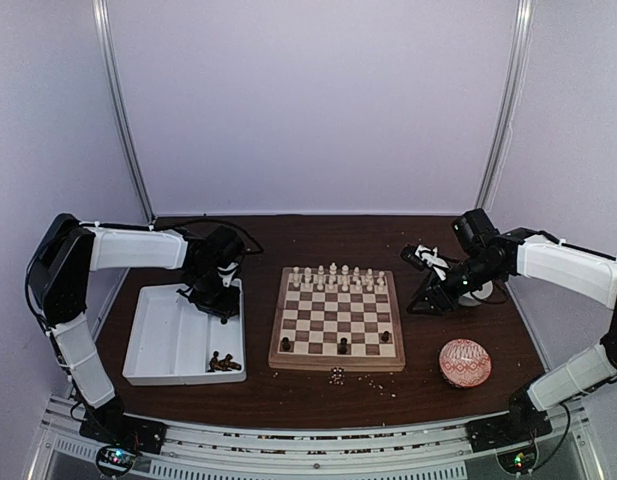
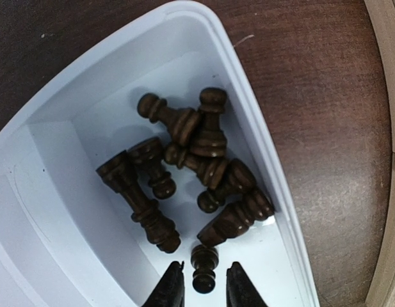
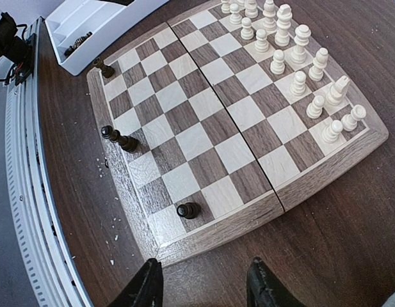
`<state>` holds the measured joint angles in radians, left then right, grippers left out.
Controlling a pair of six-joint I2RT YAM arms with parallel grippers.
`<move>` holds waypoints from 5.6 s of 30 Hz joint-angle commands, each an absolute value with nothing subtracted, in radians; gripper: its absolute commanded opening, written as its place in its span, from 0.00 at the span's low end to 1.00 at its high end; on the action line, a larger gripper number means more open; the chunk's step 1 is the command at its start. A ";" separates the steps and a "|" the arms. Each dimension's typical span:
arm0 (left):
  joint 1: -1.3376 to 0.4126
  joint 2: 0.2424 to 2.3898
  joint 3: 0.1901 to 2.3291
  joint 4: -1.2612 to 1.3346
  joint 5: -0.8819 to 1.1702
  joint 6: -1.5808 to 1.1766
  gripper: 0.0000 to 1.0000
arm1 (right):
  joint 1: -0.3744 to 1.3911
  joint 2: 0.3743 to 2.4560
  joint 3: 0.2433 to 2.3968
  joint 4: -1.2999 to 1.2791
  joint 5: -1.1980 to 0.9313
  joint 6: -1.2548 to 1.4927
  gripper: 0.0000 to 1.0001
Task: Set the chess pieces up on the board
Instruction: Pick up the pawn from the storage box, then place the pawn at h7, then move the storage box to the center of the board.
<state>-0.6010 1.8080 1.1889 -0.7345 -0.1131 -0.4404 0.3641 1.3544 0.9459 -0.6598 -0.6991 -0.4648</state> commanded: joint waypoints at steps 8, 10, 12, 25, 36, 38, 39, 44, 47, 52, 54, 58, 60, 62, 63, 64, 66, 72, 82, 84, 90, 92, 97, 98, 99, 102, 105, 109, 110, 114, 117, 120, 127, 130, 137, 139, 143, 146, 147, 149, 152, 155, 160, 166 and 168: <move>-0.594 1.839 1.181 -0.732 -0.126 -0.419 0.21 | 0.362 1.358 0.977 -0.667 -0.703 -0.458 0.45; -0.594 1.840 1.178 -0.730 -0.124 -0.417 0.20 | 0.362 1.355 0.976 -0.667 -0.701 -0.457 0.45; -0.594 1.835 1.180 -0.729 -0.120 -0.419 0.16 | 0.362 1.351 0.976 -0.665 -0.699 -0.457 0.45; -0.730 1.645 1.329 -0.875 -0.149 -0.410 0.04 | 0.362 1.348 0.975 -0.664 -0.698 -0.462 0.45; -0.884 1.819 1.514 -0.846 0.037 -0.314 0.04 | 0.362 1.332 0.972 -0.670 -0.689 -0.472 0.45; -0.893 1.851 1.529 -0.847 0.046 -0.310 0.04 | 0.362 1.324 0.967 -0.666 -0.683 -0.475 0.45; -0.899 1.865 1.535 -0.847 0.051 -0.307 0.04 | 0.361 1.320 0.965 -0.666 -0.679 -0.475 0.45; -0.909 1.916 1.556 -0.847 0.072 -0.302 0.04 | 0.362 1.320 0.967 -0.669 -0.680 -0.480 0.45; -0.914 1.943 1.560 -0.847 0.076 -0.302 0.04 | 0.362 1.322 0.968 -0.672 -0.679 -0.483 0.45; -0.923 1.978 1.562 -0.847 0.069 -0.303 0.04 | 0.361 1.323 0.968 -0.673 -0.678 -0.485 0.45; -0.923 1.989 1.560 -0.847 0.059 -0.304 0.04 | 0.362 1.324 0.967 -0.673 -0.678 -0.486 0.45; -0.923 2.002 1.557 -0.847 0.050 -0.302 0.04 | 0.362 1.325 0.967 -0.675 -0.678 -0.488 0.45; -0.925 2.006 1.556 -0.847 0.051 -0.301 0.04 | 0.362 1.327 0.968 -0.675 -0.677 -0.488 0.45; -0.925 2.008 1.553 -0.847 0.053 -0.301 0.04 | 0.362 1.328 0.967 -0.675 -0.677 -0.488 0.45; -0.925 2.008 1.550 -0.847 0.054 -0.300 0.04 | 0.362 1.330 0.968 -0.674 -0.676 -0.489 0.45; -0.925 2.008 1.547 -0.847 0.055 -0.300 0.04 | 0.362 1.329 0.968 -0.675 -0.676 -0.489 0.45; -0.925 2.009 1.544 -0.847 0.051 -0.300 0.03 | 0.362 1.331 0.968 -0.674 -0.676 -0.488 0.45; -0.925 2.011 1.542 -0.847 0.046 -0.301 0.04 | 0.362 1.336 0.968 -0.676 -0.678 -0.488 0.45; -0.925 2.016 1.539 -0.848 0.052 -0.302 0.07 | 0.362 1.336 0.969 -0.678 -0.678 -0.488 0.45; -0.925 2.017 1.539 -0.848 0.051 -0.302 0.07 | 0.362 1.335 0.968 -0.678 -0.678 -0.488 0.45; -0.925 2.018 1.544 -0.863 0.044 -0.306 0.14 | 0.361 1.336 0.969 -0.680 -0.680 -0.489 0.45; -0.925 2.018 1.545 -0.865 0.041 -0.306 0.15 | 0.362 1.336 0.970 -0.679 -0.681 -0.489 0.45; -0.925 2.006 1.549 -0.867 0.049 -0.308 0.16 | 0.362 1.338 0.971 -0.679 -0.681 -0.489 0.45; -0.925 2.003 1.551 -0.867 0.050 -0.308 0.17 | 0.362 1.338 0.971 -0.679 -0.681 -0.489 0.45; -0.925 2.000 1.553 -0.867 0.050 -0.308 0.17 | 0.362 1.338 0.971 -0.680 -0.681 -0.489 0.45; -0.925 1.982 1.565 -0.875 0.044 -0.310 0.20 | 0.362 1.339 0.973 -0.680 -0.683 -0.489 0.45; -0.925 1.965 1.584 -0.885 0.035 -0.308 0.21 | 0.362 1.341 0.972 -0.680 -0.684 -0.489 0.45; -0.925 1.956 1.608 -0.903 0.025 -0.304 0.24 | 0.362 1.345 0.974 -0.681 -0.686 -0.489 0.45; -0.925 1.954 1.611 -0.904 0.026 -0.304 0.24 | 0.362 1.345 0.973 -0.681 -0.685 -0.489 0.45; -0.925 1.928 1.625 -0.905 0.017 -0.305 0.26 | 0.362 1.345 0.973 -0.681 -0.686 -0.488 0.45; -0.923 1.894 1.633 -0.901 -0.014 -0.320 0.27 | 0.361 1.347 0.974 -0.681 -0.686 -0.489 0.45; -0.897 1.835 1.610 -0.897 -0.095 -0.366 0.27 | 0.362 1.346 0.975 -0.683 -0.686 -0.489 0.45; -0.698 1.624 1.330 -0.750 -0.117 -0.484 0.28 | 0.362 1.336 0.972 -0.680 -0.686 -0.489 0.45; -0.641 1.604 1.240 -0.699 -0.080 -0.440 0.27 | 0.361 1.340 0.974 -0.682 -0.686 -0.490 0.45; -0.566 1.664 1.142 -0.634 0.013 -0.342 0.28 | 0.361 1.348 0.976 -0.684 -0.686 -0.493 0.45; -0.559 1.687 1.138 -0.621 0.026 -0.309 0.29 | 0.362 1.348 0.975 -0.684 -0.686 -0.492 0.45; -0.550 1.737 1.144 -0.603 0.050 -0.248 0.29 | 0.362 1.349 0.975 -0.684 -0.683 -0.493 0.45; -0.534 1.775 1.150 -0.599 0.048 -0.229 0.29 | 0.362 1.350 0.975 -0.686 -0.681 -0.494 0.45; -0.527 1.782 1.151 -0.594 0.048 -0.226 0.29 | 0.361 1.350 0.974 -0.685 -0.681 -0.494 0.45; -0.516 1.796 1.153 -0.585 0.057 -0.222 0.28 | 0.362 1.351 0.974 -0.685 -0.679 -0.494 0.45; -0.511 1.818 1.160 -0.573 0.079 -0.211 0.27 | 0.362 1.356 0.974 -0.686 -0.680 -0.496 0.45; -0.511 1.837 1.166 -0.561 0.092 -0.199 0.26 | 0.362 1.362 0.978 -0.689 -0.680 -0.498 0.45; -0.512 1.847 1.158 -0.539 0.135 -0.186 0.23 | 0.362 1.373 0.980 -0.694 -0.680 -0.503 0.45; -0.516 1.843 1.142 -0.506 0.197 -0.168 0.24 | 0.362 1.376 0.984 -0.699 -0.681 -0.506 0.45; -0.520 1.845 1.141 -0.502 0.229 -0.165 0.22 | 0.362 1.376 0.983 -0.699 -0.681 -0.507 0.45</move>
